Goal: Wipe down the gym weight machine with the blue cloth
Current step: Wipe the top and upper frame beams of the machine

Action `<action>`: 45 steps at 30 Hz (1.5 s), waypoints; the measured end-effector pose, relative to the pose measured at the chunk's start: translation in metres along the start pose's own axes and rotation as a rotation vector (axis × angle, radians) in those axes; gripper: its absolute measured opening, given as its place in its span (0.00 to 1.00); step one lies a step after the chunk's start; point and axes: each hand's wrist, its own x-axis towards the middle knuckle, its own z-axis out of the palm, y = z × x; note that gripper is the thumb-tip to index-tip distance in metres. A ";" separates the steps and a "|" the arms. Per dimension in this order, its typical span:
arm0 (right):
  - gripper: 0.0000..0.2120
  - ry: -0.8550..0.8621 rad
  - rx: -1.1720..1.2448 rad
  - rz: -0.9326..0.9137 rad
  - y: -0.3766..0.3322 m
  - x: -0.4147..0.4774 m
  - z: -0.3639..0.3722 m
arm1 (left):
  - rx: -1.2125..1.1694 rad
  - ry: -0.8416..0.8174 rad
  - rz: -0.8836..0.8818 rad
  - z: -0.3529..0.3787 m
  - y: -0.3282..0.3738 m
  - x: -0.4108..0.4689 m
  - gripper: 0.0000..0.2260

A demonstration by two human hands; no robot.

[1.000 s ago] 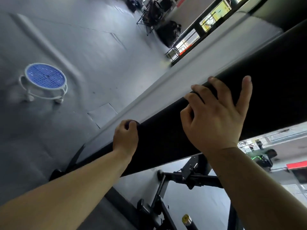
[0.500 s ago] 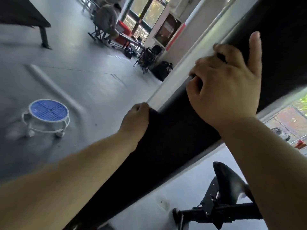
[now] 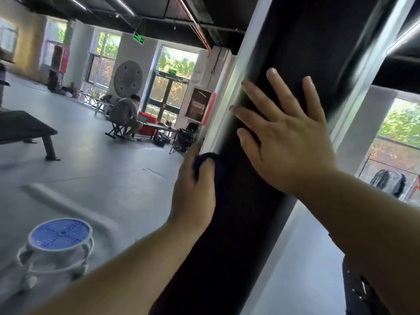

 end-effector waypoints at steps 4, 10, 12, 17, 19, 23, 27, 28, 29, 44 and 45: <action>0.23 0.015 -0.037 0.041 -0.008 -0.003 0.005 | -0.005 -0.019 0.146 0.001 -0.015 -0.002 0.16; 0.23 0.018 -0.049 0.084 -0.023 -0.016 0.011 | 0.101 -0.045 0.077 -0.030 -0.067 -0.071 0.18; 0.23 0.005 -0.052 0.074 -0.021 -0.017 0.009 | 0.019 -0.039 0.050 -0.021 -0.048 -0.038 0.15; 0.23 0.003 -0.047 0.065 -0.022 -0.024 0.011 | -0.063 -0.017 0.059 -0.007 -0.035 -0.013 0.16; 0.23 0.009 -0.046 0.056 -0.025 -0.031 0.013 | -0.015 -0.002 0.007 -0.020 -0.068 -0.055 0.15; 0.22 -0.003 -0.041 0.075 -0.033 -0.040 0.014 | 0.046 0.035 -0.167 -0.041 -0.100 -0.101 0.15; 0.22 -0.036 -0.003 0.091 -0.044 -0.055 0.013 | -0.061 0.069 -0.171 -0.019 -0.062 -0.053 0.16; 0.22 -0.053 0.002 0.081 -0.046 -0.061 0.013 | -0.084 0.079 -0.115 -0.015 -0.055 -0.048 0.16; 0.22 -0.073 0.008 0.069 -0.047 -0.067 0.013 | -0.099 0.083 -0.070 -0.012 -0.055 -0.050 0.17; 0.32 0.006 0.381 0.394 -0.015 -0.096 -0.014 | 0.199 0.023 0.433 0.012 -0.020 -0.033 0.23; 0.33 -0.002 0.414 0.458 -0.012 -0.094 -0.017 | 0.308 -0.036 0.567 0.009 -0.032 -0.040 0.23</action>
